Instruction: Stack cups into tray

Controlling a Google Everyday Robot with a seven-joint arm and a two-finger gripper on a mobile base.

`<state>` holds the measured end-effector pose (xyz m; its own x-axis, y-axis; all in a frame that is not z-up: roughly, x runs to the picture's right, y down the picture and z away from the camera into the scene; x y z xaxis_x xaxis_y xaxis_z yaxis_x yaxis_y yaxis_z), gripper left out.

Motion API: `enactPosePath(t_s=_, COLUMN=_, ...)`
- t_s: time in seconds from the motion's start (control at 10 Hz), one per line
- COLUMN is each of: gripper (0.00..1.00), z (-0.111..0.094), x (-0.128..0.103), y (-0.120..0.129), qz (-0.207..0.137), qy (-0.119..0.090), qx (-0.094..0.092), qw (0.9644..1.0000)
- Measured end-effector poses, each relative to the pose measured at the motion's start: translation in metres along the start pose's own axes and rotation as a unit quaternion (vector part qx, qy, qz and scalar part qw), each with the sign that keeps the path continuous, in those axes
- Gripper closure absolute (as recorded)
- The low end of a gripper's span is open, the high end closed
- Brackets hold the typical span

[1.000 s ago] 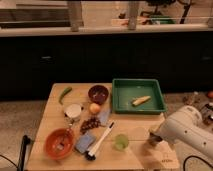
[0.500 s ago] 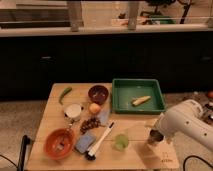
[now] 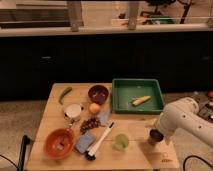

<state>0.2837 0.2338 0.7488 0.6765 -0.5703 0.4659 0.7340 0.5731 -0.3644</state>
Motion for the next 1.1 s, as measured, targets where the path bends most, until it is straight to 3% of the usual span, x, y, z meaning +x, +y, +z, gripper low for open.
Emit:
enactPosePath(t_s=0.2, gripper=0.29, z=0.005, x=-0.007, y=0.001, qz=0.003, qy=-0.01, qx=-0.009, qw=0.9999)
enactPosePath(t_s=0.8, gripper=0.89, z=0.006, x=-0.02, y=0.003, qz=0.006, qy=-0.017, qx=-0.023, qw=0.9996)
enactPosePath(t_s=1.0, gripper=1.0, z=0.005, x=-0.022, y=0.003, qz=0.005, qy=-0.017, qx=-0.026, qw=0.9995)
enactPosePath(t_s=1.1, gripper=1.0, z=0.003, x=-0.023, y=0.003, qz=0.005, qy=-0.017, qx=-0.027, qw=0.9995)
